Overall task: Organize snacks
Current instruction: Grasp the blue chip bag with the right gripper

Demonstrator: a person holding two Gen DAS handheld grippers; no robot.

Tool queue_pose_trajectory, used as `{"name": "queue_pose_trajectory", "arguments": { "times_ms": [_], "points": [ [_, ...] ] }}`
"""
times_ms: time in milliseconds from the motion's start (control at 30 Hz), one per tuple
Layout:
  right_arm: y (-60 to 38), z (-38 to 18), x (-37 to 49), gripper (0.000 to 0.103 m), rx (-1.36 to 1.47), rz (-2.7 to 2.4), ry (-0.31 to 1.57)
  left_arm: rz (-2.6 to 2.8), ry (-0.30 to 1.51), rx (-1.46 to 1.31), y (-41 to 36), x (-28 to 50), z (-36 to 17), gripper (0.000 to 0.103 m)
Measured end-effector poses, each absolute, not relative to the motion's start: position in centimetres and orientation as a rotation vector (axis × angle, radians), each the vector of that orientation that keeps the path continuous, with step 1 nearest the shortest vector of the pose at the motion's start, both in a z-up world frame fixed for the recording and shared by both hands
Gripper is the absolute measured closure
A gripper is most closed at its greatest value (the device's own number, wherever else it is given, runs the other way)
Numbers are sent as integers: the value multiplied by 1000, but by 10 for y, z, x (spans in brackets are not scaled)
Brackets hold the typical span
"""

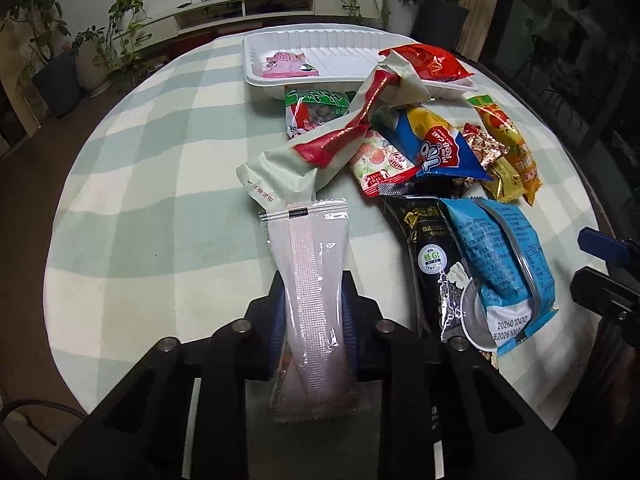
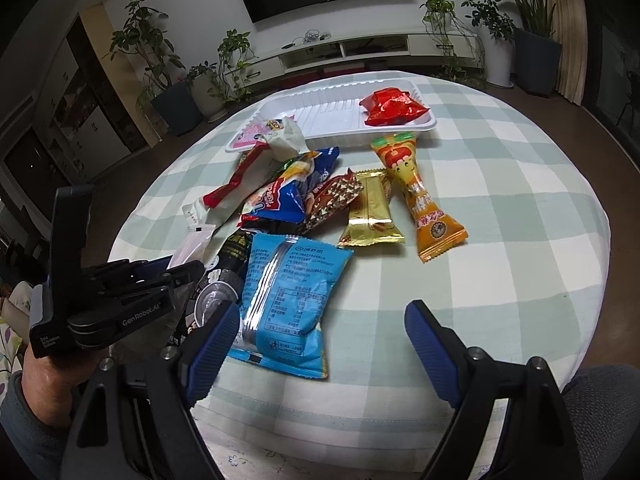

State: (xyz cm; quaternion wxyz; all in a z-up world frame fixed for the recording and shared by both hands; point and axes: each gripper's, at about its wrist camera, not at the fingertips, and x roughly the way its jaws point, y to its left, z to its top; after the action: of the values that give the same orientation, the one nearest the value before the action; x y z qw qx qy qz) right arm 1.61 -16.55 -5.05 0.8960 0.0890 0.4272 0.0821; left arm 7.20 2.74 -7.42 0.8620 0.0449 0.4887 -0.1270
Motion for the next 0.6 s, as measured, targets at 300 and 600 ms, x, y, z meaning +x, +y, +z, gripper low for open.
{"name": "queue_pose_trajectory", "arguments": {
  "times_ms": [300,600],
  "points": [
    [-144,-59,36,23,136,185,961,-314,1002,20,42,49,-63,83],
    [-115,-83,62,32,25,181,1065,-328,992,-13,50,38,-61,83]
  ]
}}
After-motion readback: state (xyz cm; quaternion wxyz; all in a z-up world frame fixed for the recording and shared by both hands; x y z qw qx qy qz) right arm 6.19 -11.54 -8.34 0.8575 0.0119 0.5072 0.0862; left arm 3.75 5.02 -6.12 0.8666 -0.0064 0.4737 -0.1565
